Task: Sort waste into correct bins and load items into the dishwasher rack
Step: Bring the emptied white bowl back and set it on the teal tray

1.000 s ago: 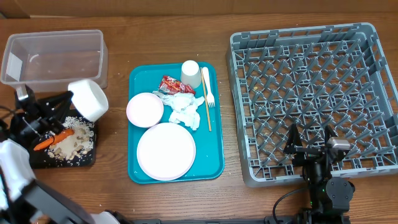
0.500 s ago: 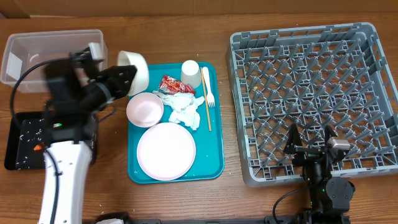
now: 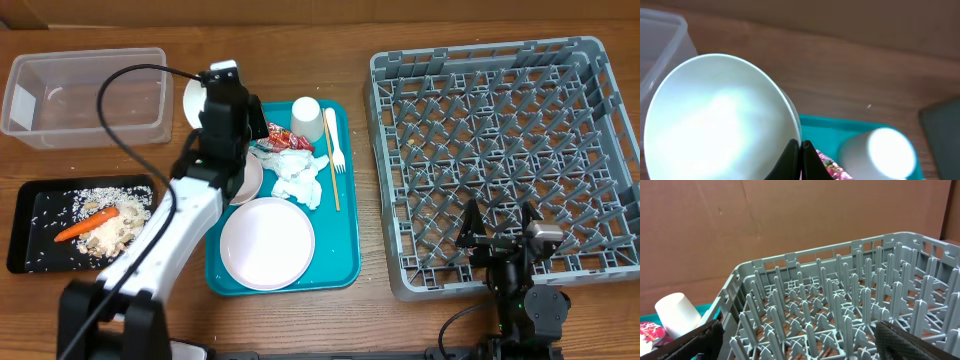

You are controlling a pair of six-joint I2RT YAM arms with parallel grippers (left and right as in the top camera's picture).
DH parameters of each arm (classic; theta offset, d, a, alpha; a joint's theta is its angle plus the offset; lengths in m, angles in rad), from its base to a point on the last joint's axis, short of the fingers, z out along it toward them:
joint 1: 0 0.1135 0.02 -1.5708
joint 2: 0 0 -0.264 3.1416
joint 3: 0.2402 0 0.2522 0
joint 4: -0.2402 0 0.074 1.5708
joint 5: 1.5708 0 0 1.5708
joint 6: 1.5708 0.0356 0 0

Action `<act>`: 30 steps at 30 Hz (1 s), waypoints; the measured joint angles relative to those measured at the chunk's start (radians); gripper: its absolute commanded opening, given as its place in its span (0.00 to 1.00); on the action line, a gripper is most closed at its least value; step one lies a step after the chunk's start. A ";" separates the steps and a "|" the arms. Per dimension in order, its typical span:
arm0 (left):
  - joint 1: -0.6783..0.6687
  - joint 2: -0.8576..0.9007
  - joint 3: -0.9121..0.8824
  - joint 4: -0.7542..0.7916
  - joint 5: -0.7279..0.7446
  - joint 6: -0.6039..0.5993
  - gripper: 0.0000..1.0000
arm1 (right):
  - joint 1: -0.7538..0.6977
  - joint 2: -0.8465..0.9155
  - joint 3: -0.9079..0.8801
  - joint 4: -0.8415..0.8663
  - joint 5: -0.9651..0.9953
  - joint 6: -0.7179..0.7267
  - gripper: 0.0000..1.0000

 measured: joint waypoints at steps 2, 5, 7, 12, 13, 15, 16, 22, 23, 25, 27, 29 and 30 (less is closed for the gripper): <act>0.000 0.031 0.000 0.005 -0.011 0.003 0.04 | 0.000 0.000 0.000 0.000 0.000 0.000 1.00; 0.000 0.050 0.000 0.003 -0.017 0.003 0.04 | 0.000 0.000 0.000 0.001 0.000 0.000 1.00; 0.000 0.061 0.000 0.000 -0.017 0.003 0.04 | 0.000 0.000 0.000 0.000 0.000 0.000 1.00; 0.000 0.101 0.000 -0.008 -0.017 0.003 0.08 | 0.000 0.000 0.000 0.000 0.000 0.000 1.00; 0.000 0.111 0.000 -0.008 -0.017 0.003 0.08 | 0.000 0.000 0.000 0.000 0.000 0.000 1.00; 0.000 0.118 0.000 -0.010 -0.017 0.003 0.08 | 0.000 0.000 0.000 0.000 0.000 0.000 1.00; 0.000 0.121 0.000 -0.010 -0.017 0.003 0.08 | 0.000 0.000 0.000 0.000 0.000 0.000 1.00; 0.000 0.142 0.000 -0.010 -0.017 0.005 0.13 | 0.000 0.000 0.000 0.000 0.000 0.000 1.00; 0.000 0.144 0.000 -0.009 -0.017 0.006 0.16 | 0.000 0.000 0.000 0.000 0.000 0.000 1.00; 0.000 0.144 0.000 -0.004 -0.017 0.006 0.19 | 0.000 0.000 0.000 0.000 0.000 0.000 1.00; 0.000 0.144 0.000 -0.003 -0.018 0.006 0.19 | 0.000 0.000 0.000 0.000 0.000 0.000 1.00; 0.000 0.144 0.000 -0.003 -0.018 0.007 0.20 | 0.000 0.000 0.000 0.000 0.000 0.000 1.00; 0.000 0.144 0.000 -0.003 -0.018 0.007 0.20 | 0.000 0.000 0.000 0.000 0.000 0.000 1.00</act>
